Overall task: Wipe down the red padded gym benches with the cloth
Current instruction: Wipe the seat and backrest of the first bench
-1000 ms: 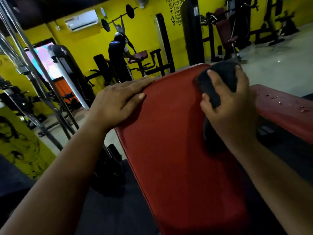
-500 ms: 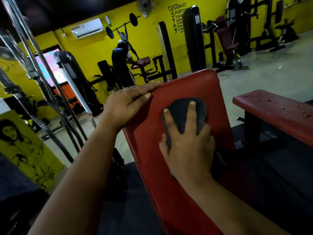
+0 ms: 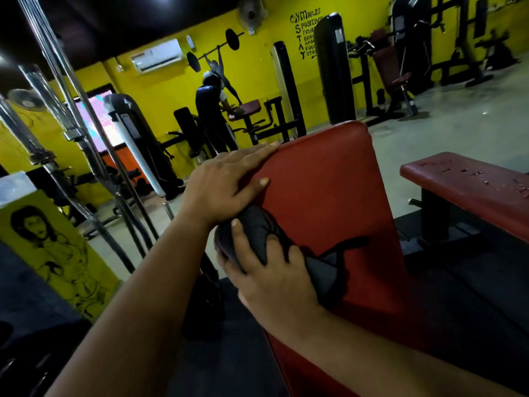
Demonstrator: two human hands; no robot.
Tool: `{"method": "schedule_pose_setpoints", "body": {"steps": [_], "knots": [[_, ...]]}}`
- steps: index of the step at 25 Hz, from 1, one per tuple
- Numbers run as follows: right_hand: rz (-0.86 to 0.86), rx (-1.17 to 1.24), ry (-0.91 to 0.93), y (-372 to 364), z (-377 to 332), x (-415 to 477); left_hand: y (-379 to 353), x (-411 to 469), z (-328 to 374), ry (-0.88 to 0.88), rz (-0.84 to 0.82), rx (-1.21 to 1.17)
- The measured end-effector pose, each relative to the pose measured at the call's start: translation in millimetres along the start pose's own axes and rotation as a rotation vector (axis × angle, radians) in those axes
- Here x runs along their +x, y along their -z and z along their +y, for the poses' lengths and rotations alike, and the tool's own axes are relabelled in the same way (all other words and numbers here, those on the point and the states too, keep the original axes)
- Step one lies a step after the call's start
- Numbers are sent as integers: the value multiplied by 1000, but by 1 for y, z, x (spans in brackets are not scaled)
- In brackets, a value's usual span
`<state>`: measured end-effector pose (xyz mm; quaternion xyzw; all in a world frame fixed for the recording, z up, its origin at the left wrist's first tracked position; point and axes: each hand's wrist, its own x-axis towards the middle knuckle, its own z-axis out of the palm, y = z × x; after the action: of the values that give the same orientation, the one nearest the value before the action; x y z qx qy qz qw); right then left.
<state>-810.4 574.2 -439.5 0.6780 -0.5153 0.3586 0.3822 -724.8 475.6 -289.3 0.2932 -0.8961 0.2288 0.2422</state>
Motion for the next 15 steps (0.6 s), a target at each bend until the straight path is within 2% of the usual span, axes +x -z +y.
{"method": "schedule_pose_setpoints", "body": {"steps": [3, 8, 11, 15], "knots": [[25, -18, 72, -1, 24, -12, 4, 5, -4, -102, -43, 175], [2, -22, 48, 5, 87, -19, -4, 4, 5, -315, 64, 479], [4, -5, -24, 10, 124, -21, -6, 7, 8, -355, 68, 488], [13, -5, -255, 15, 167, -20, -12, 7, 14, -376, 46, 422]]}}
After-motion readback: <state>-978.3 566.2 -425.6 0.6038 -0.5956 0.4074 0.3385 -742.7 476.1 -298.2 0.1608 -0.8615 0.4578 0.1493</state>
